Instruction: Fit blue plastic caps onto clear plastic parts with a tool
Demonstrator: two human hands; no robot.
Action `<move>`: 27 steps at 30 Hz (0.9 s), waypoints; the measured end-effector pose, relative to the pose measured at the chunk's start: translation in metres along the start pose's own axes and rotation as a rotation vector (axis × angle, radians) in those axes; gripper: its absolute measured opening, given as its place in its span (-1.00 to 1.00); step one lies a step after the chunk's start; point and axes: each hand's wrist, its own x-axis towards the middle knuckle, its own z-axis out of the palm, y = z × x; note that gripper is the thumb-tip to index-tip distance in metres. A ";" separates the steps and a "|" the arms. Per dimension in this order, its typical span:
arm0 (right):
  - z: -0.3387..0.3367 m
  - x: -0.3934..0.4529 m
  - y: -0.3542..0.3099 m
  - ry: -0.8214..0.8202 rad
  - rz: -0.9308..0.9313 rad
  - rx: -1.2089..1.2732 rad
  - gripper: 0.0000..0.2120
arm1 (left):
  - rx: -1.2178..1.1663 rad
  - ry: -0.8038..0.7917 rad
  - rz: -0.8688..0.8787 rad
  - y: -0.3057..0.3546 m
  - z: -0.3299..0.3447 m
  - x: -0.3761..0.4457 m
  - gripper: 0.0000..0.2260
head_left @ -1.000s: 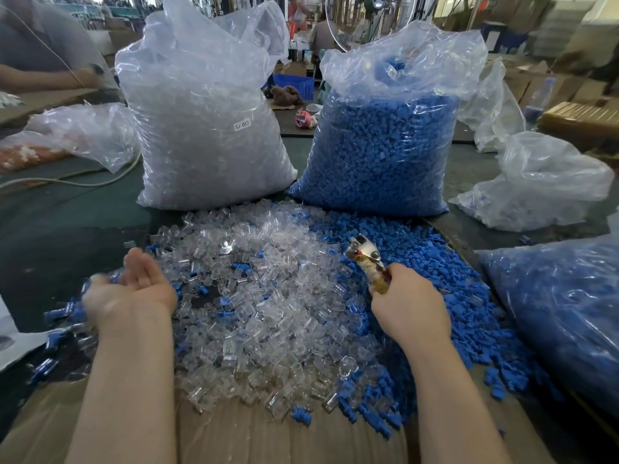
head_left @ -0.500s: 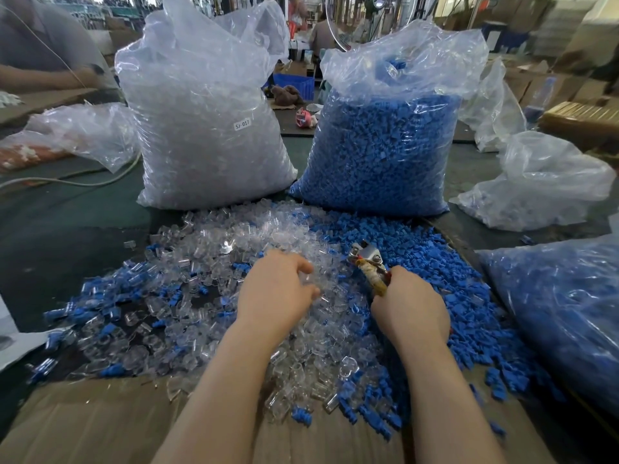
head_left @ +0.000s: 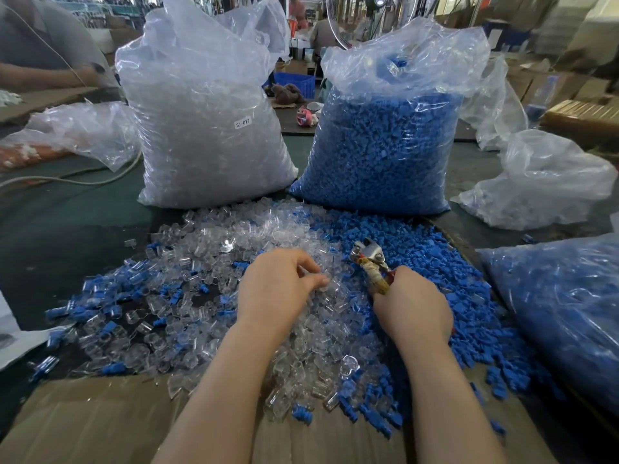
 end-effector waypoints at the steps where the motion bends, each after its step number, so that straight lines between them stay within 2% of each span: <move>1: 0.001 0.000 0.000 -0.004 0.002 0.003 -0.76 | -0.007 0.003 -0.006 -0.001 0.000 0.001 -0.90; 3: 0.001 0.001 -0.001 -0.004 0.003 0.007 -0.81 | -0.018 0.012 -0.003 -0.002 0.002 0.001 -0.94; 7: -0.001 0.003 -0.001 0.037 0.009 0.047 -0.84 | -0.052 0.025 -0.016 -0.004 0.003 0.001 -0.88; 11: -0.003 0.006 0.001 -0.095 -0.046 0.123 -0.85 | -0.129 0.046 -0.074 -0.005 0.001 0.004 -0.88; 14: -0.003 0.002 -0.001 -0.159 -0.111 0.036 -0.89 | -0.195 0.085 -0.094 -0.003 -0.001 0.004 -0.96; 18: -0.005 0.001 -0.001 -0.149 -0.123 -0.001 -0.90 | -0.227 0.112 -0.108 -0.002 -0.004 0.003 -0.91; 22: -0.006 -0.001 -0.002 -0.150 -0.125 -0.044 -0.83 | -0.363 0.075 -0.142 0.000 -0.004 0.001 -0.84; 27: -0.010 -0.002 -0.001 -0.160 -0.108 -0.072 -0.81 | -0.463 0.060 -0.180 0.002 -0.003 0.002 -0.89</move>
